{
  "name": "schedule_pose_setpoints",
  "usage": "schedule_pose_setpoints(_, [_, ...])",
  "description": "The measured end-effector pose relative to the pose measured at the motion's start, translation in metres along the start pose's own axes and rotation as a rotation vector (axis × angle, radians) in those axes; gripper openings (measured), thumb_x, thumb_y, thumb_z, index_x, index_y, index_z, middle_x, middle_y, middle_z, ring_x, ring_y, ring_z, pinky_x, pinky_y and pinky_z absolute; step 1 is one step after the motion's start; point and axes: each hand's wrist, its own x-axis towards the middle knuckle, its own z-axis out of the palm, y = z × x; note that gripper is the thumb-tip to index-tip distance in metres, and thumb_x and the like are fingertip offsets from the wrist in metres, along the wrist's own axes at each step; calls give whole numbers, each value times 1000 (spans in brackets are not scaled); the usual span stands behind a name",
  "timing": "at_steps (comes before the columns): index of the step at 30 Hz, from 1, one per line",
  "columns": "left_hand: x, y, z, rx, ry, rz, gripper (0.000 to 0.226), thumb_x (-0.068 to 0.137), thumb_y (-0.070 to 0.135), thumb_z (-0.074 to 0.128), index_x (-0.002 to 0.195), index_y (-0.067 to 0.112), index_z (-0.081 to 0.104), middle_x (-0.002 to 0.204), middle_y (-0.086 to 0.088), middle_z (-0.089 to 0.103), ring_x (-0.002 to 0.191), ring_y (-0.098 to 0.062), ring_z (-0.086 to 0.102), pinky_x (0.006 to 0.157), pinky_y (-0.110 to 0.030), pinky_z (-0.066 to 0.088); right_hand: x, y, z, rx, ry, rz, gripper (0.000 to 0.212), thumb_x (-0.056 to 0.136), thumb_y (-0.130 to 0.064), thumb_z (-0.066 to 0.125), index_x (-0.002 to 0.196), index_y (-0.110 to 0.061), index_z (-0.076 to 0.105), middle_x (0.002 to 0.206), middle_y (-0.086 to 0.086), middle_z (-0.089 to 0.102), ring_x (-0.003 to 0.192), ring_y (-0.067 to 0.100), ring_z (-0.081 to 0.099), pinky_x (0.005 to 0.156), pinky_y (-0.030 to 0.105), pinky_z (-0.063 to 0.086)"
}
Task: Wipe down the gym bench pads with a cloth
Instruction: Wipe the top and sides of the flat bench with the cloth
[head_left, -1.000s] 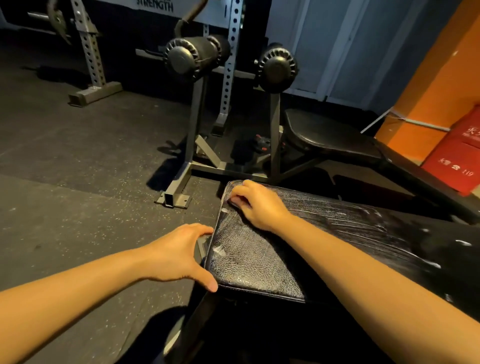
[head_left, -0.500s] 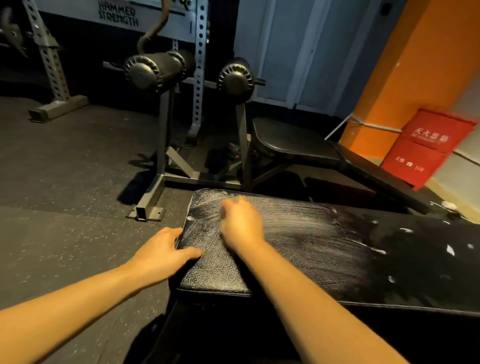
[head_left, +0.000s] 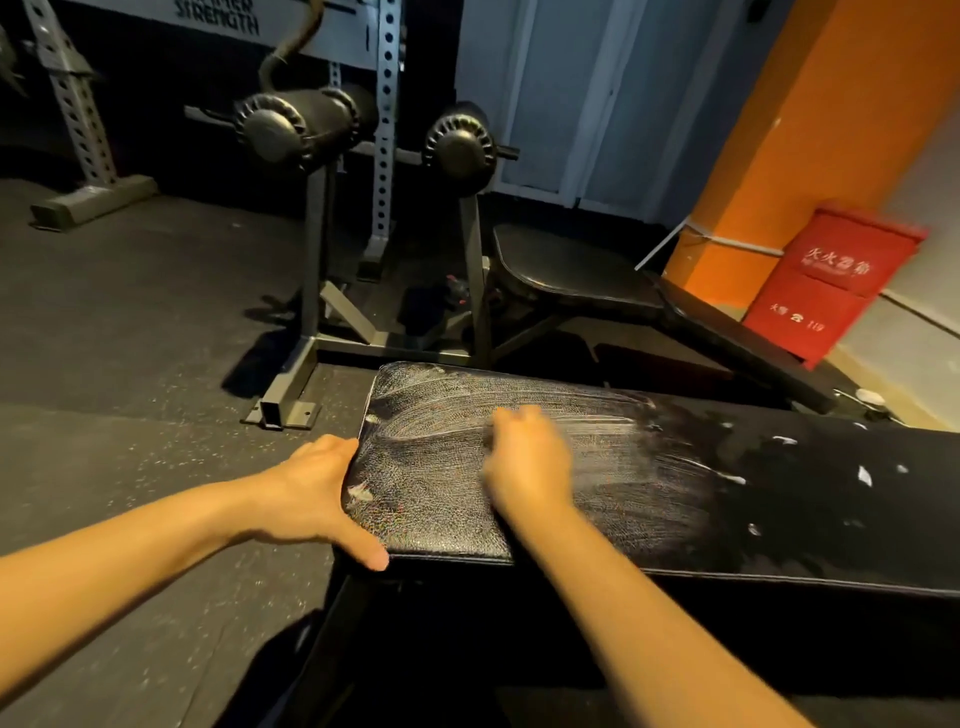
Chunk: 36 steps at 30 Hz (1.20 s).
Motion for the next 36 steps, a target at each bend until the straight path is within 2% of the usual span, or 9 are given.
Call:
schedule_pose_setpoints(4, [-9,4,2,57,41,-19,118,30,86,82,132,37,47,131,11,47,129,-17,41,109,-37,41,-48,-63,-1,222,-177,-502,20,99,-24,57,117,-22,66,107,6,57,96,29,58,74,38,49])
schedule_pose_setpoints(6, [-12,6,5,45,68,-20,125,37,76,88,144,31,43,138,8,44,135,-21,38,113,-38,38,-49,-25,-7,195,-163,-542,19,101,-30,53,115,-28,65,105,3,57,94,29,60,73,40,50])
schedule_pose_setpoints(11, [-15,14,9,-22,126,-21,122,44,58,92,147,13,45,133,5,48,122,-11,39,104,-27,35,-18,126,-39,-87,20,258,19,95,-22,52,109,-22,64,111,9,59,104,36,63,80,42,53])
schedule_pose_setpoints(13, [-15,15,11,-15,132,-12,106,42,59,96,132,18,56,120,12,54,114,-8,46,95,-25,41,-26,115,-40,-126,60,385,25,94,-16,53,117,-14,62,118,16,57,107,38,61,82,42,51])
schedule_pose_setpoints(18, [-7,-5,22,-14,209,-14,106,24,89,83,114,40,60,112,14,65,108,-10,60,94,-37,55,-66,-35,-10,7,-86,-124,22,93,-15,60,115,-16,61,112,9,55,100,29,57,77,38,48])
schedule_pose_setpoints(21, [-8,-5,23,0,219,22,109,26,92,80,119,39,60,113,13,64,108,-11,59,96,-40,54,-82,-27,-14,61,-81,-292,22,93,-19,61,115,-21,65,108,8,56,96,30,59,74,36,45])
schedule_pose_setpoints(26, [-8,-3,23,12,206,15,119,26,93,78,127,33,58,120,7,57,114,-14,52,100,-39,50,-61,144,-44,-125,48,405,25,96,-24,52,118,-24,63,116,11,58,104,36,62,81,40,54])
schedule_pose_setpoints(28, [-8,-3,23,9,204,0,121,24,92,79,127,31,59,120,6,56,115,-15,51,101,-38,49,-61,151,-47,-154,74,494,28,94,-19,51,121,-20,60,121,14,58,105,37,62,82,41,55])
schedule_pose_setpoints(36, [-17,-3,32,-53,288,-1,124,32,90,80,138,31,55,130,10,56,125,-14,51,107,-39,46,-69,-53,-10,175,-118,-333,19,103,-29,50,119,-19,49,114,5,61,100,28,59,77,41,49])
